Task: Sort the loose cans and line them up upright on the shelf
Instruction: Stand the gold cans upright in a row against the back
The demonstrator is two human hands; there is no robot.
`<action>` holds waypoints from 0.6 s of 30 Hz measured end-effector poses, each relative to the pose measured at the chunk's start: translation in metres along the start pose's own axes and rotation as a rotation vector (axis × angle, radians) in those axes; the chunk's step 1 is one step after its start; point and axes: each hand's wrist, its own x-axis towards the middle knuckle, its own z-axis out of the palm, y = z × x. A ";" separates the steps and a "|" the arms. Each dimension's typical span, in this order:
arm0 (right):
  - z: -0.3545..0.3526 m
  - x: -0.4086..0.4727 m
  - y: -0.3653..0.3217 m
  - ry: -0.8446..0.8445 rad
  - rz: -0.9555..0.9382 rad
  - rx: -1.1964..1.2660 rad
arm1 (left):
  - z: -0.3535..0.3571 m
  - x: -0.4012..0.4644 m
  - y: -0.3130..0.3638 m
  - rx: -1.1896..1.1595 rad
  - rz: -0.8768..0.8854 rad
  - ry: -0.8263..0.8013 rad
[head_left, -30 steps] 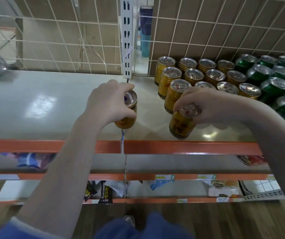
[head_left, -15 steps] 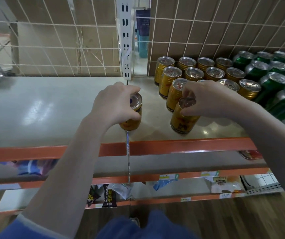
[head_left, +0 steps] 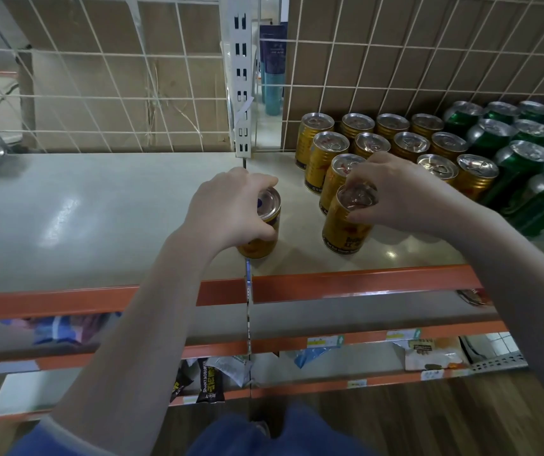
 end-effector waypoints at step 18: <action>0.089 -0.074 0.045 0.538 0.144 0.077 | -0.044 -0.037 0.048 -0.024 -0.041 0.100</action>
